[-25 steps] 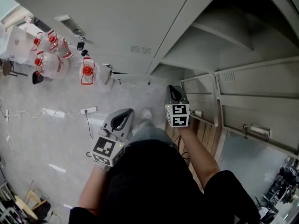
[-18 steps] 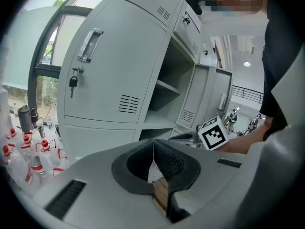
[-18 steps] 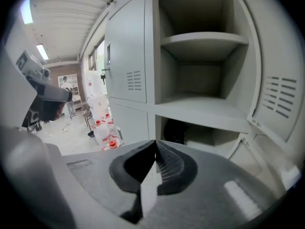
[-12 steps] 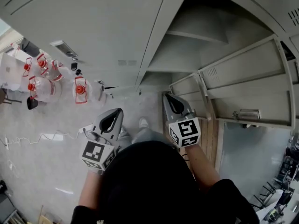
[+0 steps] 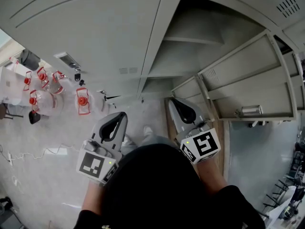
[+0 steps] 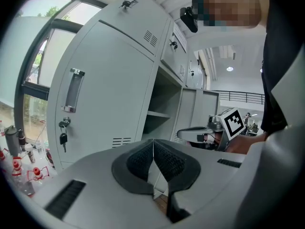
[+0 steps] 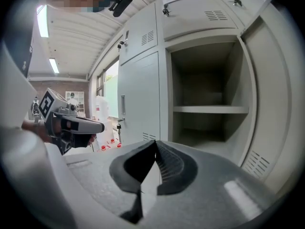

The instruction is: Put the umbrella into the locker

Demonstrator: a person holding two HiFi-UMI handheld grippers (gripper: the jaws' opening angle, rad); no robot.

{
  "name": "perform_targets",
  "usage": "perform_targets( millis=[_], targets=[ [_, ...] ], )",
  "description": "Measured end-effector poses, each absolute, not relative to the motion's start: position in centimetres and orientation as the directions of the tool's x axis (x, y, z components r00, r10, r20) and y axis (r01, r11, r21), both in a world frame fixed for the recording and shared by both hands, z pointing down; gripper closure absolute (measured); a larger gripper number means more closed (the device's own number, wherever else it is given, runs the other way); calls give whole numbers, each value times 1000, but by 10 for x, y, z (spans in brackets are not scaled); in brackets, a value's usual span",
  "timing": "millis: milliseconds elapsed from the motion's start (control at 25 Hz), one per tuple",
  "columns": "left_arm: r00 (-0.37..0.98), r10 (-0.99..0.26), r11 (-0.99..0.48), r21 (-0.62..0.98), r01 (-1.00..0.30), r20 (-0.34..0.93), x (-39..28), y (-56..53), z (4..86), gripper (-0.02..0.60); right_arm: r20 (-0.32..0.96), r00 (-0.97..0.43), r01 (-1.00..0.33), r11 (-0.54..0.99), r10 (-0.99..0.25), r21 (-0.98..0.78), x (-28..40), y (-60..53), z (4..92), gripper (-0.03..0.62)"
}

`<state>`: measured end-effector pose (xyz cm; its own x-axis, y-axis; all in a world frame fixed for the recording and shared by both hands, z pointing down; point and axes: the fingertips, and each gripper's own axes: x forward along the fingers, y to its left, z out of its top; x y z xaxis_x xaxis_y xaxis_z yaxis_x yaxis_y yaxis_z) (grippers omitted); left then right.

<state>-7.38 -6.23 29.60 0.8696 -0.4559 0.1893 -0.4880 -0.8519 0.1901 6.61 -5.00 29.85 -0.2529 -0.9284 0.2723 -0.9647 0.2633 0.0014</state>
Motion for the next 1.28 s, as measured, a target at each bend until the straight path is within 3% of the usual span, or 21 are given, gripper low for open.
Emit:
perform_targets(
  millis=[280, 1280],
  targets=[
    [882, -444, -870, 162, -466, 155, -71, -61, 275, 572, 224, -265, -961, 276, -938, 22, 60, -50, 271, 597],
    [887, -431, -880, 142, -454, 165, -66, -57, 277, 572, 247, -282, -953, 300, -927, 35, 54, -48, 283, 597]
  ],
)
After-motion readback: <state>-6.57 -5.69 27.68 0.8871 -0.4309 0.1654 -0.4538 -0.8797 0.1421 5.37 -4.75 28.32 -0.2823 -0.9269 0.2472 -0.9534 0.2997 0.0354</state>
